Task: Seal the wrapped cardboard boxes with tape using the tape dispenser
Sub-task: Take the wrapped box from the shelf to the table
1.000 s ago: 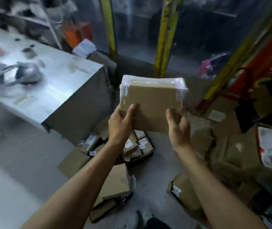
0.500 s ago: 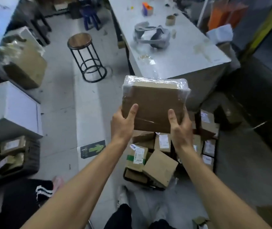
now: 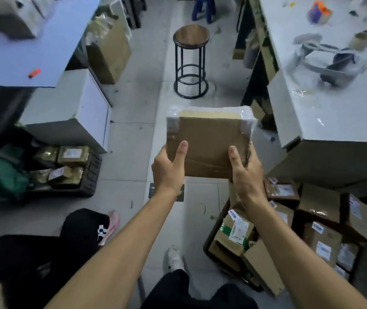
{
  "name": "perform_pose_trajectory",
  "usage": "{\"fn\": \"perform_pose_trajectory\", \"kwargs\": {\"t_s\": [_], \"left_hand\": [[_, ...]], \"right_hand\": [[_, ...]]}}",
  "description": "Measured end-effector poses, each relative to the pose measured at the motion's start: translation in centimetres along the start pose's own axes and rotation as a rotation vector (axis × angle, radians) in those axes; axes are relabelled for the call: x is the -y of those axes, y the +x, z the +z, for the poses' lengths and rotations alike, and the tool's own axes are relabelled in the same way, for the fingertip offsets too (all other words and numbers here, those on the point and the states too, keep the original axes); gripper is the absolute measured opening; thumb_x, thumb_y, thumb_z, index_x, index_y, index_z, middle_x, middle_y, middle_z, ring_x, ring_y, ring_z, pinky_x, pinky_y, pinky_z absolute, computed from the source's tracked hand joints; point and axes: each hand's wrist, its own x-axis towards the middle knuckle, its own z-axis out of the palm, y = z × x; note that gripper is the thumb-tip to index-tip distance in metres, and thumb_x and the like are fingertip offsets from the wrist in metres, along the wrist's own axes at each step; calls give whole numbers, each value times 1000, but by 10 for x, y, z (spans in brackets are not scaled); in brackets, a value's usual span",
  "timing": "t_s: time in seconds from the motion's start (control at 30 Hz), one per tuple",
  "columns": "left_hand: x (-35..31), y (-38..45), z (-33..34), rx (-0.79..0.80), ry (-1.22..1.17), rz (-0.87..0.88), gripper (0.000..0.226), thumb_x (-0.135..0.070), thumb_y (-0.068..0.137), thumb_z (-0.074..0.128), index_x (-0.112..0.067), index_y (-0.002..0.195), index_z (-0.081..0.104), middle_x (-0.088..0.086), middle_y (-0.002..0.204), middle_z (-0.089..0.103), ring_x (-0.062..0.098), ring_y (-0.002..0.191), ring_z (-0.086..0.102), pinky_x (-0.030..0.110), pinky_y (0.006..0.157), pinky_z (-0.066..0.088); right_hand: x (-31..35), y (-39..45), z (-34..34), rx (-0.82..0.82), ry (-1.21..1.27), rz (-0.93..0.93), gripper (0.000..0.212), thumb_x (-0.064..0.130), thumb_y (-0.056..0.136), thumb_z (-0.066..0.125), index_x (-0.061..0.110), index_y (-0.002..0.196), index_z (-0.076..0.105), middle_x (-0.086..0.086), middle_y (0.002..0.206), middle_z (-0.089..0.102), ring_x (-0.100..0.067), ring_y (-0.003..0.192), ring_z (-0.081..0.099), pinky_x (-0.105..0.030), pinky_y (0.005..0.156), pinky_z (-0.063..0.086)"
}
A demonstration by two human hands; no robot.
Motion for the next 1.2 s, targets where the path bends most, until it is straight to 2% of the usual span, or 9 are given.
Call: {"fn": "perform_pose_trajectory", "kwargs": {"t_s": [0.27,0.43,0.57,0.67,0.77,0.93,1.03,1.1,1.2], "left_hand": [[9,132,-63,-110,-28,-82,93,-78,78,48,-4,134,57,16,131,65,35,123,59,53,104,49],[7,229,-61,-168,-31,-117,69,-70,87,56,-8,117,65,4,110,72,28,108,67,47,96,54],[-8,319,-47,-202,-14,-151,64,-70,88,55,-11,109,65,2,99,71,25,99,68,47,92,55],[-29,386,-35,-217,-4,-179,64,-69,89,54,-10,112,65,7,107,72,26,102,67,49,95,55],[-48,453,-31,-248,-25,-200,59,-67,89,55,-12,110,65,2,105,71,21,99,67,47,92,56],[-66,562,-37,-311,-12,-227,43,-65,90,57,-24,80,52,-10,71,52,8,66,51,32,67,44],[-75,635,-40,-320,-6,-232,55,-65,90,56,-12,102,62,-9,79,58,13,78,60,31,70,46],[-81,687,-43,-321,-7,-222,65,-65,90,55,-7,117,63,3,100,69,25,100,66,39,85,53],[-92,771,-50,-294,-33,-214,67,-64,91,55,-4,120,62,16,113,70,34,111,64,50,97,52]], "right_hand": [[40,82,128,125,-84,-4,62,50,94,54,16,145,44,-2,136,58,-18,123,55,-38,106,45],[48,169,185,170,-98,-23,52,47,96,56,22,141,49,21,111,63,7,98,60,-9,83,44],[58,259,231,210,-88,-22,56,48,95,56,22,144,46,16,118,64,3,106,60,-20,94,45],[73,329,259,244,-90,-10,57,49,95,56,23,145,45,14,121,65,0,110,60,-22,97,45],[92,395,293,296,-109,-13,58,53,94,55,25,143,46,21,114,65,10,104,59,-25,98,48],[120,490,359,401,-135,4,68,64,89,50,29,146,39,14,128,60,-4,117,58,-36,106,46],[131,551,404,423,-156,9,72,69,86,47,31,147,38,19,122,61,-6,117,58,-38,106,46],[140,592,437,420,-155,0,70,67,87,48,32,147,37,29,113,62,5,111,58,-31,103,46],[156,654,488,385,-154,-6,72,67,86,49,30,147,39,37,98,61,19,99,56,-24,97,46]]}}
